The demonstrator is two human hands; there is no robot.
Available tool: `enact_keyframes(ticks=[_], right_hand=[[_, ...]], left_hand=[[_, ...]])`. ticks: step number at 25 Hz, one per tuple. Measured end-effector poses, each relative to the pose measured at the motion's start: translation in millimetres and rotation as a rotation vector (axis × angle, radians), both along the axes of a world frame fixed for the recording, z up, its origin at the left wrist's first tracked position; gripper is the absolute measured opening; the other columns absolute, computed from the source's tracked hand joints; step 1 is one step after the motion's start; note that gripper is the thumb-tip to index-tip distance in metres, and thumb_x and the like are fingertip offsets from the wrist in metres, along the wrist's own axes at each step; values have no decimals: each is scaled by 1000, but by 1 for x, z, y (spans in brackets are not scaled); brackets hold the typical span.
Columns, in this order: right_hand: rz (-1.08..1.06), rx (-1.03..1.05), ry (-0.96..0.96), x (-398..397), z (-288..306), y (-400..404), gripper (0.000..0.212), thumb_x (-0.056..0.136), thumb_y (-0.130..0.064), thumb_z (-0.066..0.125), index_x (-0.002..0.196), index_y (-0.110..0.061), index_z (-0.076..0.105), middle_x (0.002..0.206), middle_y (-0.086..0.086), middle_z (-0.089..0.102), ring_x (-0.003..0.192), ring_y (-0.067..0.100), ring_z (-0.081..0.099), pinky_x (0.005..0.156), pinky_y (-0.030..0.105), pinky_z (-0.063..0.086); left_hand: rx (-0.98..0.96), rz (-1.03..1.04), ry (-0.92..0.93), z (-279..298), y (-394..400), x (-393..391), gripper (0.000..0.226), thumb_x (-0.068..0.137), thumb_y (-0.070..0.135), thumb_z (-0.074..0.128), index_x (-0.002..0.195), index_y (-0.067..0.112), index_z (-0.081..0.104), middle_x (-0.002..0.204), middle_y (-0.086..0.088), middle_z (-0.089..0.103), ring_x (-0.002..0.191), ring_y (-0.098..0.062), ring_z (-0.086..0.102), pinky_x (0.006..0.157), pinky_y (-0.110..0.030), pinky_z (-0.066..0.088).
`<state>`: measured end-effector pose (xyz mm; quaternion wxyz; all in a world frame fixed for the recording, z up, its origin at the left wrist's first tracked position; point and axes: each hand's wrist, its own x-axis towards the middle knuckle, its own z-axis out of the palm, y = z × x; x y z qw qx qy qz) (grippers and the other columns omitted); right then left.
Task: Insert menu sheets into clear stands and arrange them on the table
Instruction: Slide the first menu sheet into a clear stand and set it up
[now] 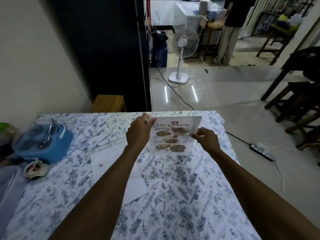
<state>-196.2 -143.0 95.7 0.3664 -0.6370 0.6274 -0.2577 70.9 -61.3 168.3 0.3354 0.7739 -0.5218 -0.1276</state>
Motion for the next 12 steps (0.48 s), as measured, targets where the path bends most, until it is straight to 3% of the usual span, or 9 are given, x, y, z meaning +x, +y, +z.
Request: enact_keyframes(ticks=[4, 7, 10, 12], right_hand=[[-2, -6, 3, 8, -5, -25, 34, 78, -56, 70, 95, -27, 70, 93, -9, 73, 88, 17, 68, 75, 42, 55], [10, 16, -10, 13, -11, -39, 37, 76, -61, 69, 94, -29, 70, 93, -10, 73, 87, 16, 69, 76, 43, 56], [-5, 37, -11, 15, -16, -45, 35, 76, -61, 69, 91, -29, 70, 92, -10, 73, 88, 15, 69, 78, 44, 56], [-16, 21, 11, 17, -15, -43, 37, 77, -61, 68, 93, -28, 70, 95, -11, 73, 90, 14, 67, 79, 43, 55]], left_hand=[[104, 22, 4, 3, -48, 10, 42, 93, 65, 42, 101, 29, 60, 99, -4, 70, 90, -31, 64, 77, -44, 53], [119, 36, -28, 0, -70, 13, 33, 96, 58, 44, 98, 29, 59, 98, -3, 69, 89, -30, 63, 73, -39, 45], [107, 34, -89, -5, -76, 17, 27, 96, 52, 51, 106, 29, 62, 100, -5, 71, 89, -30, 64, 70, -36, 41], [104, 12, -124, -7, -76, 20, 28, 93, 48, 61, 114, 30, 61, 102, -6, 71, 90, -31, 66, 70, -38, 48]])
